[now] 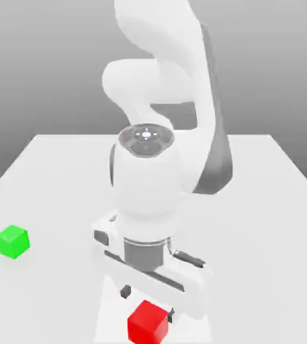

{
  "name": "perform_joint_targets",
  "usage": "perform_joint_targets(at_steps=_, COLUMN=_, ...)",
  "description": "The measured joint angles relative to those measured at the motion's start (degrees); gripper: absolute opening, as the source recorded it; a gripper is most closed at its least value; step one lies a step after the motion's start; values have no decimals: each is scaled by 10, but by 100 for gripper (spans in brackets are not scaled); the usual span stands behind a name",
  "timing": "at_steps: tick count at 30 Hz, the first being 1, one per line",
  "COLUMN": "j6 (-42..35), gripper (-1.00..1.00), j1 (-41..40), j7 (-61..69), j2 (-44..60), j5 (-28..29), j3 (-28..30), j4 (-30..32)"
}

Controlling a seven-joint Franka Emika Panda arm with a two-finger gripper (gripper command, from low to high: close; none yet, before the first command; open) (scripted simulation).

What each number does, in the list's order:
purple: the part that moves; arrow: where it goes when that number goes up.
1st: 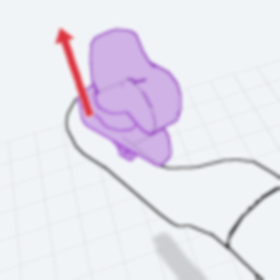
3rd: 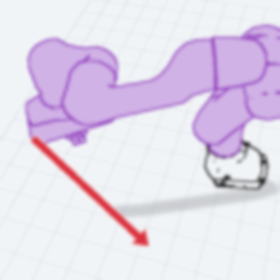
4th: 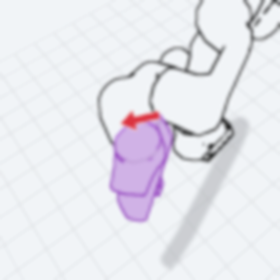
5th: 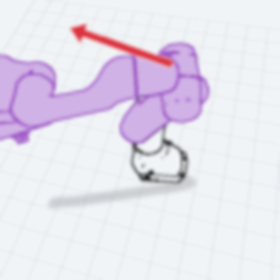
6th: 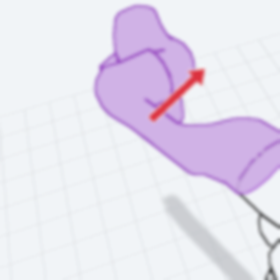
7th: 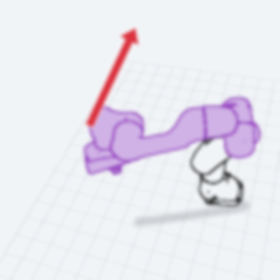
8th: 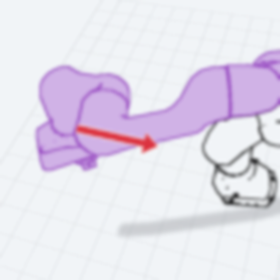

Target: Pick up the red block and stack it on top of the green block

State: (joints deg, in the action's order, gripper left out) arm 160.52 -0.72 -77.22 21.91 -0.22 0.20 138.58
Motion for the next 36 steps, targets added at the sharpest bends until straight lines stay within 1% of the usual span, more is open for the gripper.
perform_joint_targets(at_steps=1, j6=9, gripper=-100, j1=0, j7=0, j2=11, j5=0, j3=0, j4=-2)
perform_joint_targets(at_steps=7, j6=14, gripper=-100, j1=0, j7=-1, j2=16, j5=0, j3=0, j4=-2)
perform_joint_targets(at_steps=9, j6=-4, gripper=-100, j1=0, j7=-1, j2=-6, j5=1, j3=0, j4=1)
perform_joint_targets(at_steps=13, j6=-65, gripper=-100, j1=-4, j7=5, j2=-81, j5=1, j3=5, j4=15)
perform_joint_targets(at_steps=19, j6=-80, gripper=-100, j1=-111, j7=124, j2=-156, j5=18, j3=93, j4=72)
perform_joint_targets(at_steps=23, j6=-85, gripper=-100, j1=-248, j7=233, j2=-208, j5=28, j3=158, j4=118)
perform_joint_targets(at_steps=26, j6=-87, gripper=-100, j1=-324, j7=314, j2=-241, j5=26, j3=197, j4=151)
perform_joint_targets(at_steps=30, j6=-43, gripper=-100, j1=-321, j7=369, j2=-200, j5=-18, j3=189, j4=157)
perform_joint_targets(at_steps=33, j6=1, gripper=-100, j1=-336, j7=402, j2=-151, j5=-63, j3=168, j4=155)
perform_joint_targets(at_steps=34, j6=16, gripper=100, j1=-342, j7=413, j2=-134, j5=-78, j3=159, j4=155)
perform_joint_targets(at_steps=36, j6=16, gripper=100, j1=-342, j7=413, j2=-134, j5=-78, j3=159, j4=155)
